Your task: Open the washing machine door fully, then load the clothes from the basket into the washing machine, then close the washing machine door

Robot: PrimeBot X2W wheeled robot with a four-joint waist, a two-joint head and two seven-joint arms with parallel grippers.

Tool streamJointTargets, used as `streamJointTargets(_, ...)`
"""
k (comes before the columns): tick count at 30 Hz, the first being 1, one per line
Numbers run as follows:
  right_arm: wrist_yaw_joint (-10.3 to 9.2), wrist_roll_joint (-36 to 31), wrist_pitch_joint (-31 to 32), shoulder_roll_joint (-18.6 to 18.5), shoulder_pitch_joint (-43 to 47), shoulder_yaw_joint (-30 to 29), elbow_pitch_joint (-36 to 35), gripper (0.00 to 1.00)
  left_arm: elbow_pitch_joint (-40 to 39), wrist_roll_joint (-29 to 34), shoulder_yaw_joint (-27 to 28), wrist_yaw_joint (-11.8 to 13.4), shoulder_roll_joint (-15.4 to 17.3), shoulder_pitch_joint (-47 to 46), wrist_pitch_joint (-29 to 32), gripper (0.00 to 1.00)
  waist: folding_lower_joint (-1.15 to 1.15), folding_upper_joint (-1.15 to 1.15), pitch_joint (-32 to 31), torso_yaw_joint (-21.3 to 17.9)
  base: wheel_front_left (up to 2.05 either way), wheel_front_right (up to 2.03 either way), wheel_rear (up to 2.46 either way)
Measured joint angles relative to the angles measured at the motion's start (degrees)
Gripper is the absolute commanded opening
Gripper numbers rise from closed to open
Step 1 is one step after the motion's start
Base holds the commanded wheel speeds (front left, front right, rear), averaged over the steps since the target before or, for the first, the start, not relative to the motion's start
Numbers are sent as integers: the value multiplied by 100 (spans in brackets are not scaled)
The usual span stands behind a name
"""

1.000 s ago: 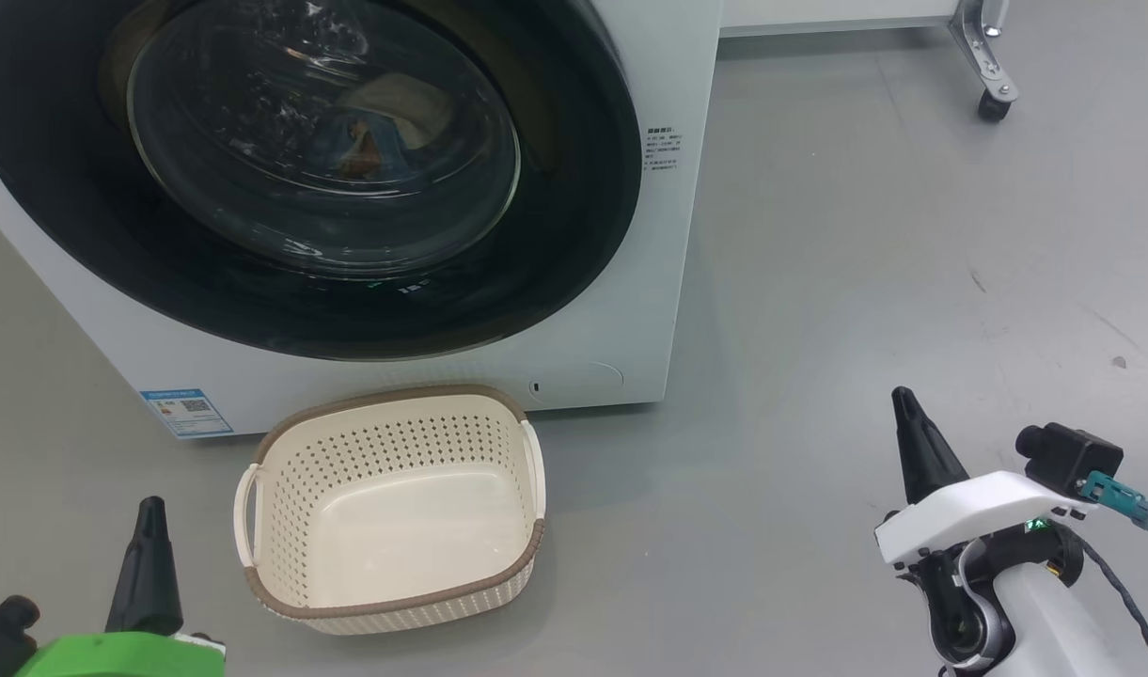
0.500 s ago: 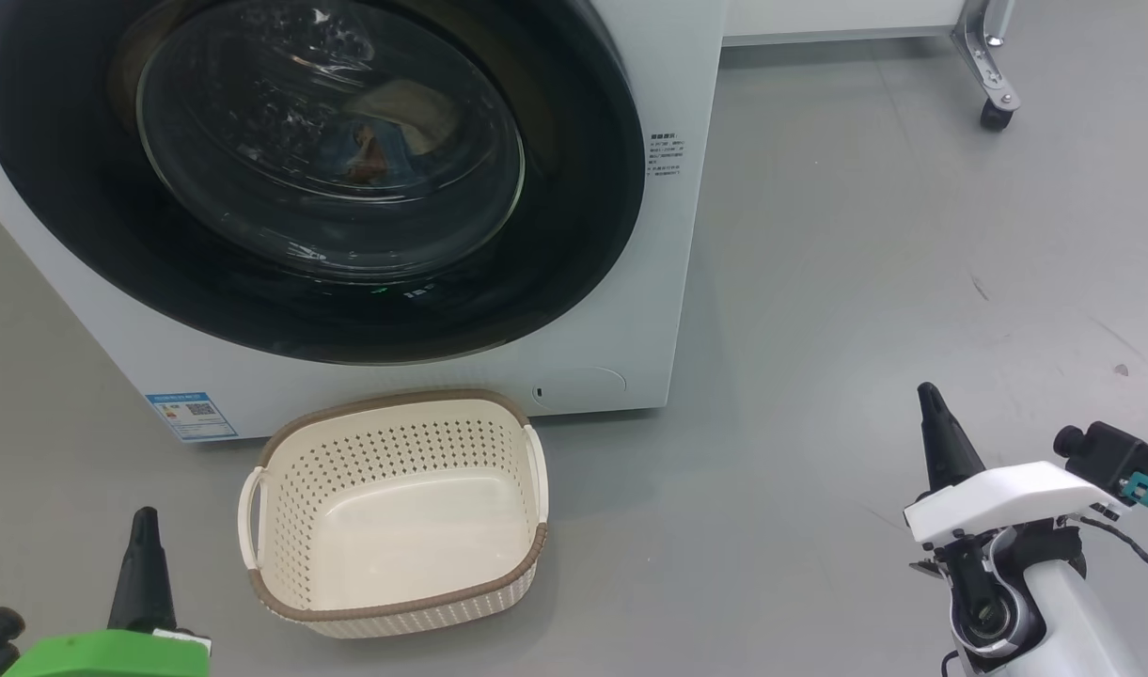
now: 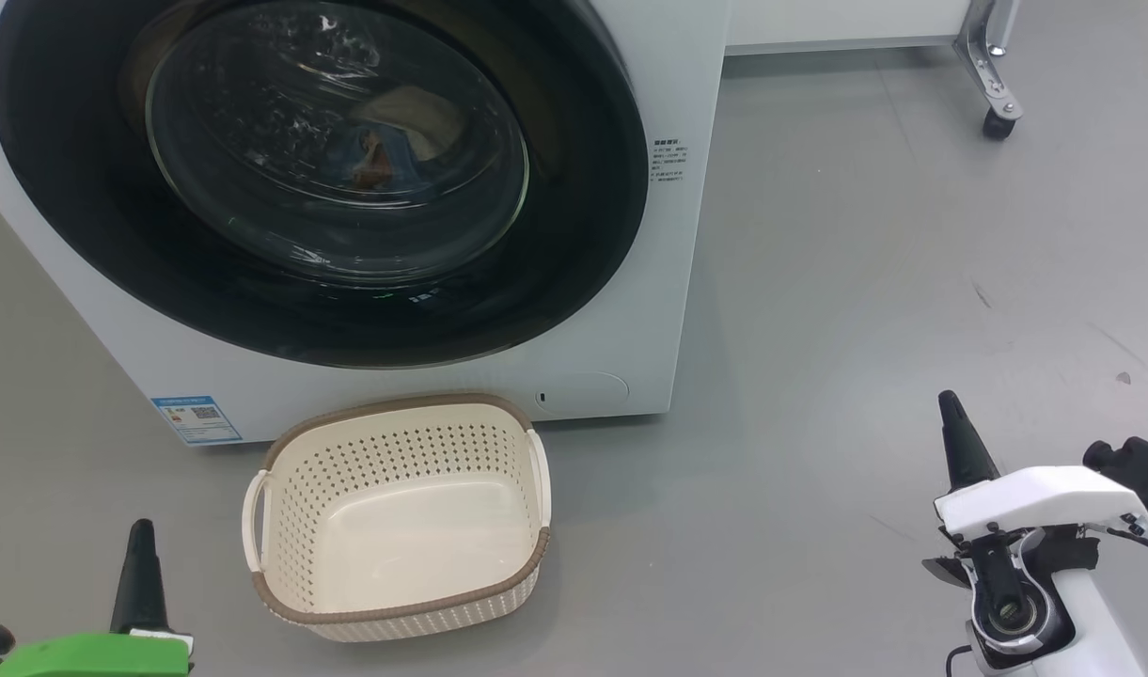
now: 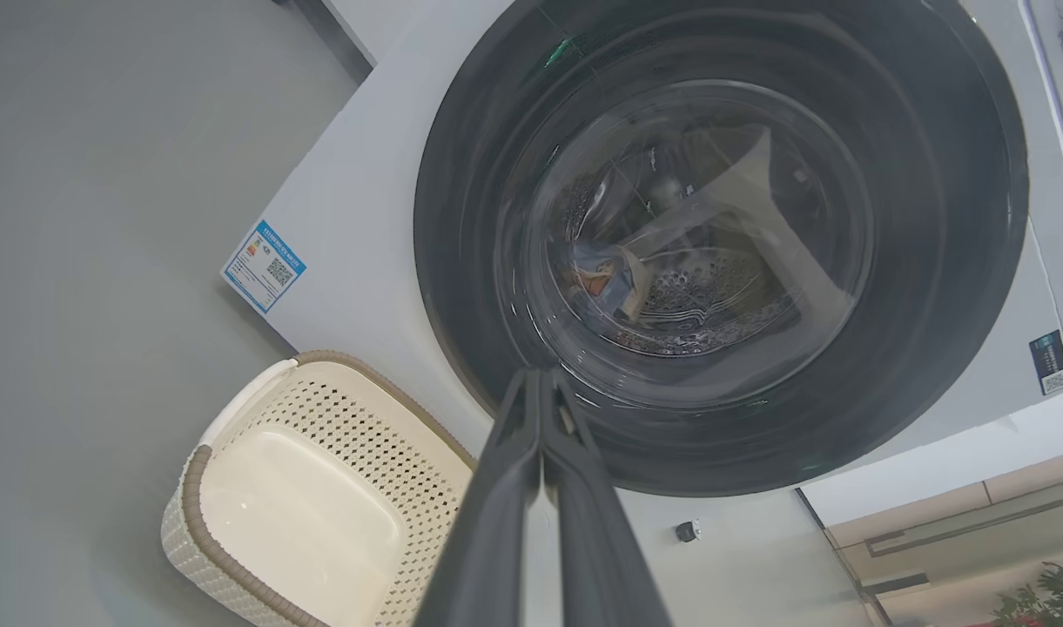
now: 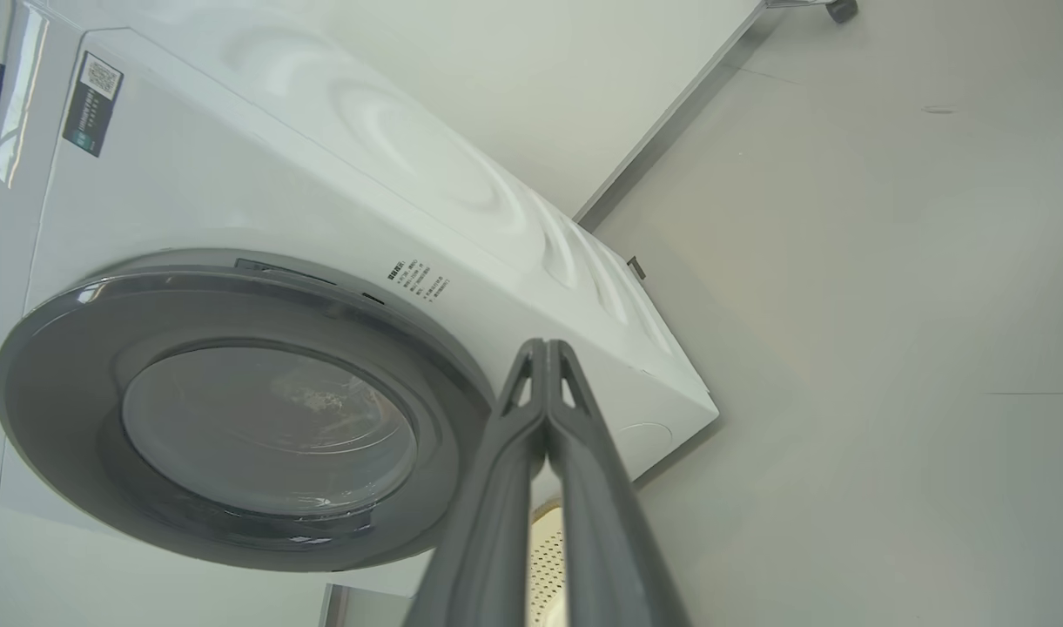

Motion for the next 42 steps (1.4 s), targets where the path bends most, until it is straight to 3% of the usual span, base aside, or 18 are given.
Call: streamJointTargets(42,-90,2669,850,260,233,-1057,-380,0,268,-2452,525,102,-387,-124,757,0,0,0,-171,84,0,0,0)
